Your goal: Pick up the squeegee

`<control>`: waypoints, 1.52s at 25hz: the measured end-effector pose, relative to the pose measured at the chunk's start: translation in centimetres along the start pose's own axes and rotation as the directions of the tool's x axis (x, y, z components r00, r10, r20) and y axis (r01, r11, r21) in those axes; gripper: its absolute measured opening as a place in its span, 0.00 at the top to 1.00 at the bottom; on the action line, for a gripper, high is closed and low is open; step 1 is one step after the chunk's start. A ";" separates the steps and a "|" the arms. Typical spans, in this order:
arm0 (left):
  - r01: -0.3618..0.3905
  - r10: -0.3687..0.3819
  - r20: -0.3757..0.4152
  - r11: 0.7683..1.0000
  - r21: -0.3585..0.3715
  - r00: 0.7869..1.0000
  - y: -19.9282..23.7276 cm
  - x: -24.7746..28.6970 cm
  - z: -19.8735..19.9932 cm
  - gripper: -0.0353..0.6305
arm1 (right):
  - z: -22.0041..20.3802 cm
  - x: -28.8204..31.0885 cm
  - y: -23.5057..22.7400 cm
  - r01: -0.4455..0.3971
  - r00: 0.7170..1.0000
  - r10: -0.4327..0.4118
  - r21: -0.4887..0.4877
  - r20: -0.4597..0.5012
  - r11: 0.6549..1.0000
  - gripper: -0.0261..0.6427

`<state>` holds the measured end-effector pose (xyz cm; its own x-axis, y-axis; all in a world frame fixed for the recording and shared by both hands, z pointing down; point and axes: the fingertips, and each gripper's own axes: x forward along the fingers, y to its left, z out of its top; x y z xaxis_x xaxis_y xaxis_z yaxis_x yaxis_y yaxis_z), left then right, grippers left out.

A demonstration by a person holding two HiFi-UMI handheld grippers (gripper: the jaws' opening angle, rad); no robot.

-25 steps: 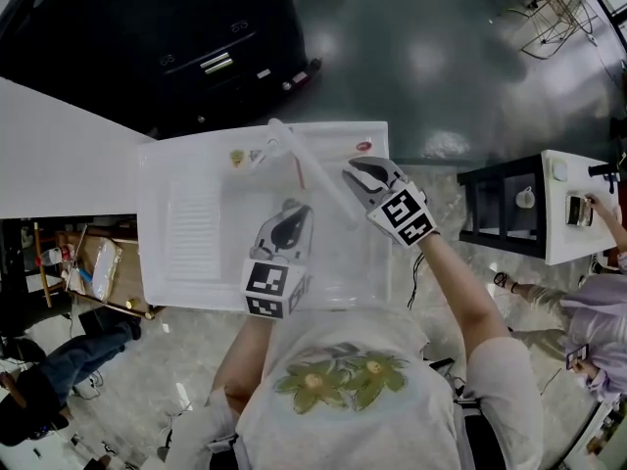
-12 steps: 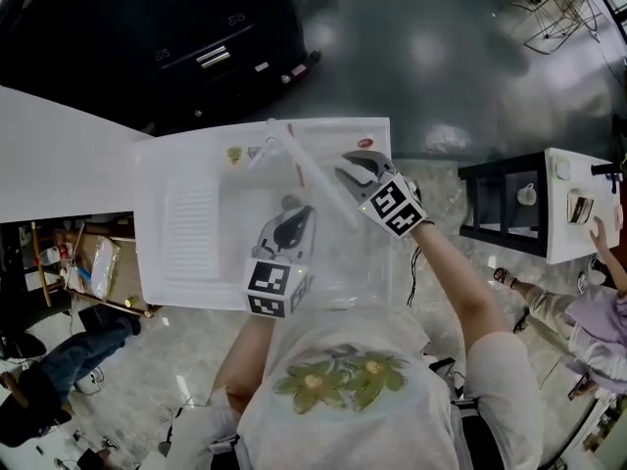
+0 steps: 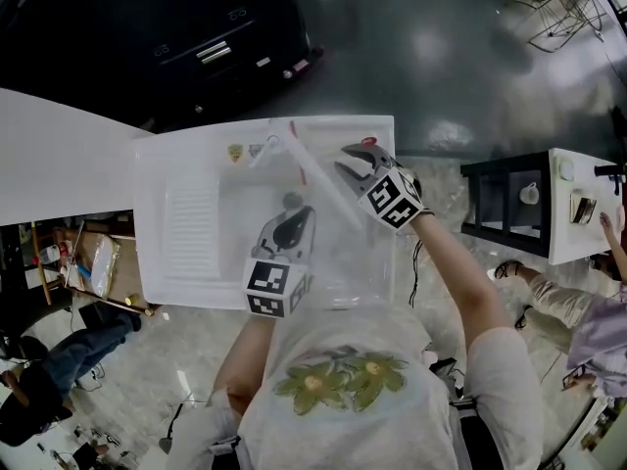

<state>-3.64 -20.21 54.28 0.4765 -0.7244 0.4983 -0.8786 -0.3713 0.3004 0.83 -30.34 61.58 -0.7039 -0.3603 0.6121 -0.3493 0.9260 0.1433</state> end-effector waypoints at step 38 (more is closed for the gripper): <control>-0.020 0.020 -0.015 1.000 -0.019 1.000 1.4 0.6 -0.1 0.93 | -2.0 4.6 -1.1 -0.093 0.986 0.051 -0.269 -0.161 0.958 0.80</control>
<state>-4.58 -21.08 55.11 0.4592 -0.7231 0.5160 -0.8873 -0.3456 0.3053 -0.76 -32.80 65.80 -0.6124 -0.2899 0.7355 -0.1025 0.9516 0.2898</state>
